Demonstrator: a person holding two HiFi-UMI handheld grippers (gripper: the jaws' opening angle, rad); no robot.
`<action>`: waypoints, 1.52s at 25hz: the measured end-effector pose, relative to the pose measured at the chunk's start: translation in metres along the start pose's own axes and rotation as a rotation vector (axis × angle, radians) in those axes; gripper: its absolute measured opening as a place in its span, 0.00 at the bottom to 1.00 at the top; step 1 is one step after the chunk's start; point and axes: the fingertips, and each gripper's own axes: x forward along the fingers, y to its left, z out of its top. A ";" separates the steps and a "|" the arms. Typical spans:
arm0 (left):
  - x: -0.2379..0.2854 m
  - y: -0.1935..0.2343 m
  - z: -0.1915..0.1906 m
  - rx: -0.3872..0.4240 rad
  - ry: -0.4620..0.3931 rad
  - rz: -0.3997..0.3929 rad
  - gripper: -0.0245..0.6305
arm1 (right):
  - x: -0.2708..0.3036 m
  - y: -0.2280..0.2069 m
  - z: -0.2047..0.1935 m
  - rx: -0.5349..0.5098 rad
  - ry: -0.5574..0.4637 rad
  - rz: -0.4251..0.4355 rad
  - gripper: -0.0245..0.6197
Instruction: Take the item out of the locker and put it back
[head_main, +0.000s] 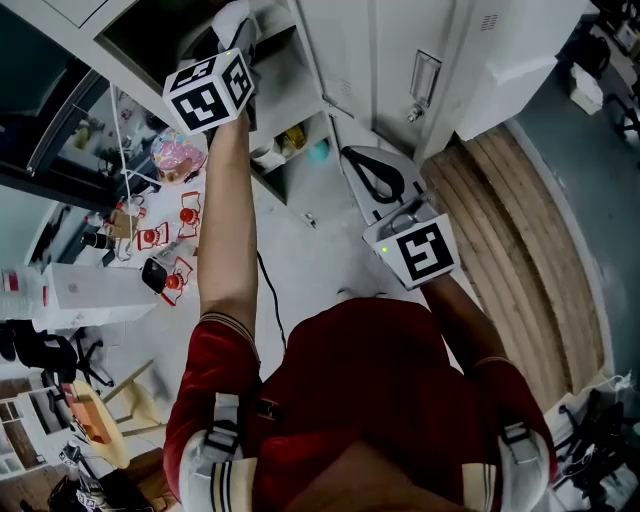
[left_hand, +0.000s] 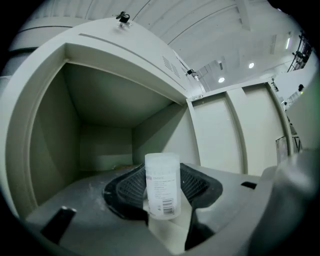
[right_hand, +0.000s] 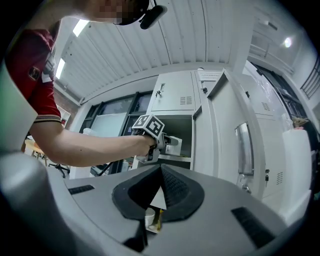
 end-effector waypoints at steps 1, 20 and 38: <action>-0.004 -0.001 0.000 -0.002 -0.006 -0.002 0.35 | -0.001 0.002 0.000 0.002 0.002 0.002 0.03; -0.096 -0.013 -0.036 -0.041 -0.082 -0.071 0.35 | 0.000 0.033 -0.011 0.023 0.043 0.013 0.03; -0.154 -0.009 -0.106 -0.036 -0.098 -0.147 0.35 | 0.028 0.049 -0.039 0.015 0.092 -0.059 0.03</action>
